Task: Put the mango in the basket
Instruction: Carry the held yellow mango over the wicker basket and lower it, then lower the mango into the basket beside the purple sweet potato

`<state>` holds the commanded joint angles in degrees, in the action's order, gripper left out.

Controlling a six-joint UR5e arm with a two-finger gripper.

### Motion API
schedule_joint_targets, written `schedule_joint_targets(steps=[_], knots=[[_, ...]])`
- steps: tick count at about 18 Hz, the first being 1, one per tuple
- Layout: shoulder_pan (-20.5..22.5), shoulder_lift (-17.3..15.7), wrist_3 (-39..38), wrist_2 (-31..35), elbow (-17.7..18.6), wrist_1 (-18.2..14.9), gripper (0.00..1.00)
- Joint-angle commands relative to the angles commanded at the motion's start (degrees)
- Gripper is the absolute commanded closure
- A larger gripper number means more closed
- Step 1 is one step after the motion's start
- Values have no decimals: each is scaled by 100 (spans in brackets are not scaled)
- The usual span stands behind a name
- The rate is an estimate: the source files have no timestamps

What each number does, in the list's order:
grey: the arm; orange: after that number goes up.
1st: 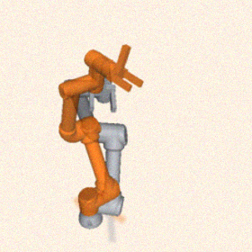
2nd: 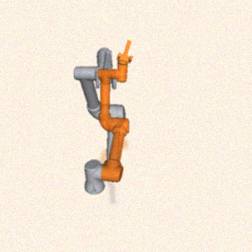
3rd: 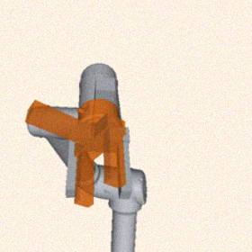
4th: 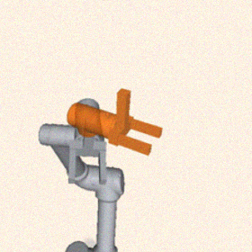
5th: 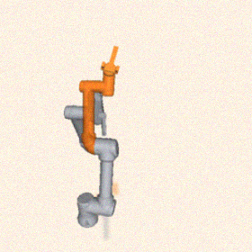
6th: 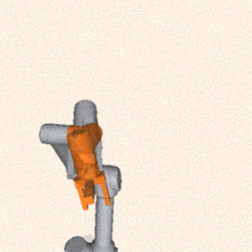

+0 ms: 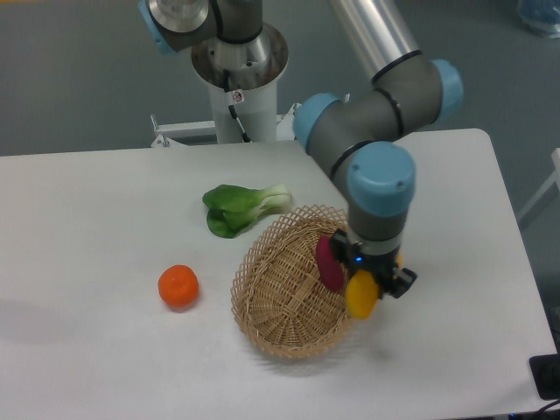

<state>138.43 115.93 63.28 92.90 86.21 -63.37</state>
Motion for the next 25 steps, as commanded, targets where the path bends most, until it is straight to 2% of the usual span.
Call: schedule_joint_targets(steps=[5, 8, 19, 25], knots=[[-369, -141, -219, 70, 449, 70, 51], [-510, -132, -430, 88, 572, 228, 51], [-625, -53, -633, 342, 660, 308, 50], [-686, -27, -738, 352, 660, 325, 41]])
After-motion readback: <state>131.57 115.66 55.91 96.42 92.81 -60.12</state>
